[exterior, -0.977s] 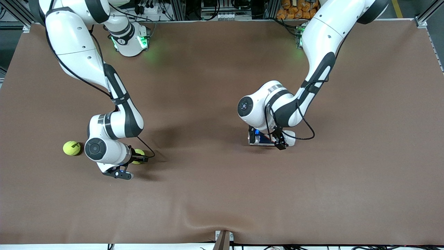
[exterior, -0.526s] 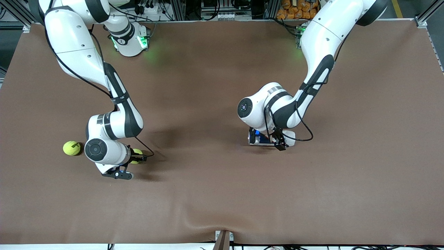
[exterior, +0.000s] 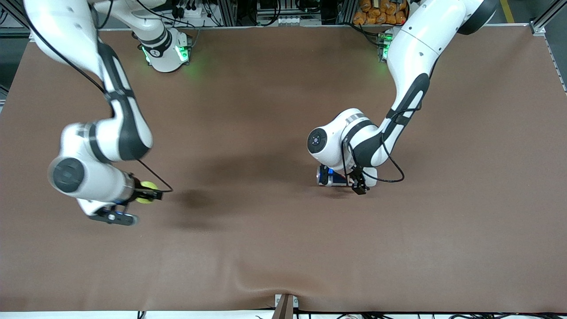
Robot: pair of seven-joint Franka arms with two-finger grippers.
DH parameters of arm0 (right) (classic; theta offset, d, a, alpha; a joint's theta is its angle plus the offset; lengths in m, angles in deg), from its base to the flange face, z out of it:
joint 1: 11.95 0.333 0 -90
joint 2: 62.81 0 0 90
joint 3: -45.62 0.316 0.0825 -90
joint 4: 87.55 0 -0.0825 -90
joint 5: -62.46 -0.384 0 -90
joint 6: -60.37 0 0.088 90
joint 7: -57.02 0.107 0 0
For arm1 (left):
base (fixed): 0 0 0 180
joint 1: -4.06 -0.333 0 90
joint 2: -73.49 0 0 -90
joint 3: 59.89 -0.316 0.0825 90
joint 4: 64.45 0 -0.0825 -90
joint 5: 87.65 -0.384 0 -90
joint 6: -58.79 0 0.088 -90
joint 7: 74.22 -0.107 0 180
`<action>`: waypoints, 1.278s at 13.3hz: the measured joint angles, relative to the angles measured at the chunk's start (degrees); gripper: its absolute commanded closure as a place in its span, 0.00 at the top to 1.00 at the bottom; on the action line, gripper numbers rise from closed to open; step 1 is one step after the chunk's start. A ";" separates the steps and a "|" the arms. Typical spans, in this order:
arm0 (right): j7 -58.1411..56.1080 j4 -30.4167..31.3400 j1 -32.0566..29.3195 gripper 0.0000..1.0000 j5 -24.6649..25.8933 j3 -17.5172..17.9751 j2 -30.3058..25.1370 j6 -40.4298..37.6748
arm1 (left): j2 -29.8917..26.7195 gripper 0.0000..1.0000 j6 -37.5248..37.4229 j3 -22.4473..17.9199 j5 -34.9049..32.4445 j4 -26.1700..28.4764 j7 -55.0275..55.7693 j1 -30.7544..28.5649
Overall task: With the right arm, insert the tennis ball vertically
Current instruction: 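Lift the ball with the right gripper and carry it aside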
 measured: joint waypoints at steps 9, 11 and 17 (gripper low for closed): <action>-12.70 -13.89 -10.25 0.00 -0.09 -0.28 -13.64 -27.58 | 0.26 1.00 4.08 -0.09 0.00 1.79 -0.05 -1.83; -13.40 -14.86 -10.80 0.00 -0.09 -0.28 -15.31 -28.41 | 0.30 1.00 4.12 -0.09 0.00 1.89 -0.05 -1.83; -15.34 -14.88 -10.81 0.00 -0.09 0.06 -16.21 -28.04 | 0.31 0.88 4.55 -0.09 0.00 2.17 -0.06 -1.84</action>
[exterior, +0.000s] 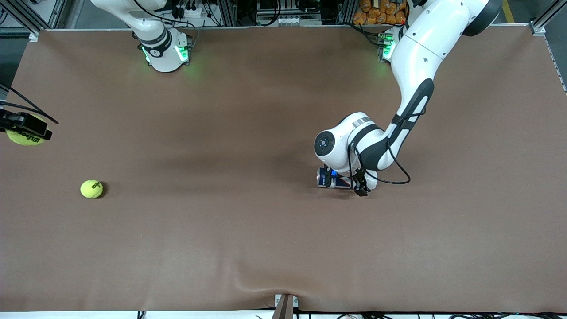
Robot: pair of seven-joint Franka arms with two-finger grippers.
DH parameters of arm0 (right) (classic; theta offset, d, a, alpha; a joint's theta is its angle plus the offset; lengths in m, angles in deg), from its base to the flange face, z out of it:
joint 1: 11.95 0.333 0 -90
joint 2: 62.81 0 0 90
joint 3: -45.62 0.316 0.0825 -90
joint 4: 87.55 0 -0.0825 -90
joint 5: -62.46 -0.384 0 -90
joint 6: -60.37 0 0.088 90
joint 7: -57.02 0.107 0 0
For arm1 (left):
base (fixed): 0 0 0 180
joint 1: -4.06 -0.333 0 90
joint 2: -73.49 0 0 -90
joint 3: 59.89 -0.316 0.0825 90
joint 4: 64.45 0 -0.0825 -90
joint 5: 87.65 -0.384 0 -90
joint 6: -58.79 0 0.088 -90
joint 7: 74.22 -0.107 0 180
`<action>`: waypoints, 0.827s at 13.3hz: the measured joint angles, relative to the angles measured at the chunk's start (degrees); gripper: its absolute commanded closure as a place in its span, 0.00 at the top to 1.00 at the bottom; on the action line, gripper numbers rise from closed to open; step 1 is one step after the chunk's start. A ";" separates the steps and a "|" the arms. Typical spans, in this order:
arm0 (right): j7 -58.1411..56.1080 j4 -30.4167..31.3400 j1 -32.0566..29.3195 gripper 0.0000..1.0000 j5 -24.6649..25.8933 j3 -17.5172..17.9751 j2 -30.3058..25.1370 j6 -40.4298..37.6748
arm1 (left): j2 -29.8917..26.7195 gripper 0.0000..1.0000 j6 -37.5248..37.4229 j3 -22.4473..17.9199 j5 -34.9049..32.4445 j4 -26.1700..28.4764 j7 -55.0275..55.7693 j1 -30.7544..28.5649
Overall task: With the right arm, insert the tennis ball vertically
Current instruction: 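Lift the ball with the right gripper and carry it aside, then lift the can with the left gripper and stand it upright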
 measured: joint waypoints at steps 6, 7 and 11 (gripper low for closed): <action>-2.50 0.01 0.00 0.00 0.00 0.00 0.00 0.10 | 0.04 0.78 0.22 0.03 -0.13 -0.01 -0.02 0.00; -2.55 0.01 0.00 0.00 0.00 0.00 0.00 0.11 | 0.04 0.78 0.22 0.03 -0.13 -0.01 -0.02 0.00; -2.71 0.03 0.00 0.00 0.00 0.00 0.01 0.12 | 0.04 0.79 0.22 0.04 -0.13 -0.05 -0.02 0.00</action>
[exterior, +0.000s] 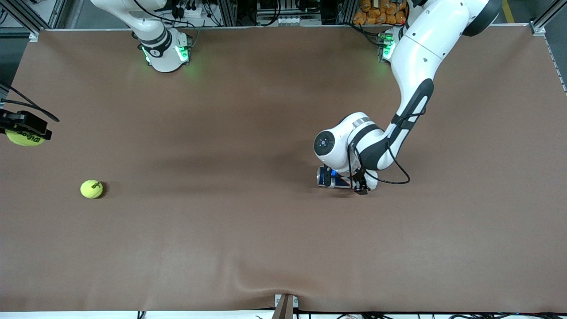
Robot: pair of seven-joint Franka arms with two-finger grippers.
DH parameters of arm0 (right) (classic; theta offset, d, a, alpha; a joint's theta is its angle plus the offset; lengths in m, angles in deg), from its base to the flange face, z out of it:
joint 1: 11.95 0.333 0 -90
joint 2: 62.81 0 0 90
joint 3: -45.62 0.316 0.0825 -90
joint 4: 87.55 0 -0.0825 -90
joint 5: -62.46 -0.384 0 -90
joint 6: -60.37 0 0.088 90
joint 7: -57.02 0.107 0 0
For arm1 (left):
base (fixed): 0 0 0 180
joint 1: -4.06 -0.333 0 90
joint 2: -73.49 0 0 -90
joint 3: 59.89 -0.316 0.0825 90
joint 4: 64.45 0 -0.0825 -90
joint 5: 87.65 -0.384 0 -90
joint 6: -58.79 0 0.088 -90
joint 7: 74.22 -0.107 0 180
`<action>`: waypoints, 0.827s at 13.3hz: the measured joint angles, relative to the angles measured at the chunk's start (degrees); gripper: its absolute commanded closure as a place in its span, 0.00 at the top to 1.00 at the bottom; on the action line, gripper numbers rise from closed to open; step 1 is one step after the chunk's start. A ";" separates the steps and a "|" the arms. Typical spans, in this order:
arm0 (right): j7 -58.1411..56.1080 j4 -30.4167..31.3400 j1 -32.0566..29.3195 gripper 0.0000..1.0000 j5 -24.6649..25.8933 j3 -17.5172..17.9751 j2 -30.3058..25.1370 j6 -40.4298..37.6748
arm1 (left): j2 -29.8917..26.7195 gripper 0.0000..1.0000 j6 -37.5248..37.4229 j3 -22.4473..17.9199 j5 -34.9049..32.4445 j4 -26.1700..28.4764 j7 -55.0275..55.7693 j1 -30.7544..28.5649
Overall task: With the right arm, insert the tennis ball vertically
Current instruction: 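Lift the can with the left gripper and stand it upright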
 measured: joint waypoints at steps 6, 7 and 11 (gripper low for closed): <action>-0.12 0.00 -0.17 0.00 0.00 -0.02 0.00 0.21 | 0.00 0.78 3.94 0.87 2.91 -2.12 0.00 0.40; -0.13 0.01 -0.21 0.00 0.00 -0.03 0.00 0.21 | 0.00 0.78 4.99 1.32 4.13 -2.82 0.00 0.45; -0.13 0.03 -0.31 0.00 0.00 -0.05 0.01 0.24 | -0.07 0.78 10.71 4.57 11.70 -6.71 0.64 0.67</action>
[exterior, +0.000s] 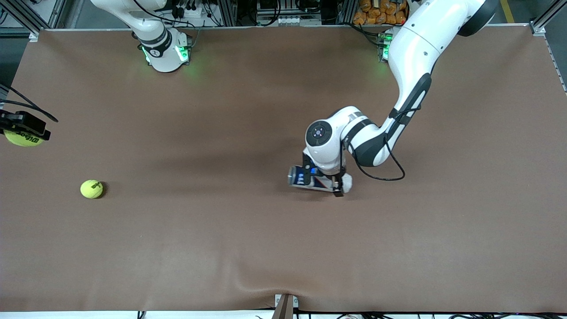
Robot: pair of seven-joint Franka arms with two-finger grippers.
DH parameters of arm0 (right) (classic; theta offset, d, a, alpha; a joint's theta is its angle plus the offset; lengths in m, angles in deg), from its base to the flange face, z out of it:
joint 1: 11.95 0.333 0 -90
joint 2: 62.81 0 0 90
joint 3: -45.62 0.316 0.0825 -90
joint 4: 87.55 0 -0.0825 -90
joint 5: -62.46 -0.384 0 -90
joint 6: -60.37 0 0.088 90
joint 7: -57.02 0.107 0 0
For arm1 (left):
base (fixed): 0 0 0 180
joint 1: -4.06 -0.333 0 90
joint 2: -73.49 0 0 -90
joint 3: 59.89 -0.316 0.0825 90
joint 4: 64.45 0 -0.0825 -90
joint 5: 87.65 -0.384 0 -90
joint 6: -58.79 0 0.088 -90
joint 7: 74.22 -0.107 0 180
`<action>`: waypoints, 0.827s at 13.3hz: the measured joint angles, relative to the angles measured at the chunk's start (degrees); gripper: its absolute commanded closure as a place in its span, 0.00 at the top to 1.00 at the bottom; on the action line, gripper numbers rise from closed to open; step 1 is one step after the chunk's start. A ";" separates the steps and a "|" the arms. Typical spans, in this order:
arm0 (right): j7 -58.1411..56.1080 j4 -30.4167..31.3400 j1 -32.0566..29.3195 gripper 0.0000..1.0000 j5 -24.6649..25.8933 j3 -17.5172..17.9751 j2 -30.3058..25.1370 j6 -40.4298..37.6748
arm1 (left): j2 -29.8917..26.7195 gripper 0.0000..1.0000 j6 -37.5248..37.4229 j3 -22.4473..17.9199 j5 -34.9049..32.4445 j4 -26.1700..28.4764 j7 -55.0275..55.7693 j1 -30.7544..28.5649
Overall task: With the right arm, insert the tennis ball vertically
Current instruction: 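Lift the can with the left gripper and stand it upright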
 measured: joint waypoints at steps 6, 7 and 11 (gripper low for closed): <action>-1.18 0.01 -0.72 0.00 0.00 -0.02 0.01 0.04 | 0.02 0.77 15.52 0.76 8.30 -2.98 4.70 2.03; -1.20 0.01 -0.74 0.00 0.00 -0.02 0.01 0.04 | 0.12 0.77 19.33 0.76 9.16 -2.96 5.33 2.09; -1.24 0.01 -0.84 0.00 0.00 -0.03 0.01 0.04 | 1.38 0.77 33.59 0.77 10.27 -2.76 10.40 3.21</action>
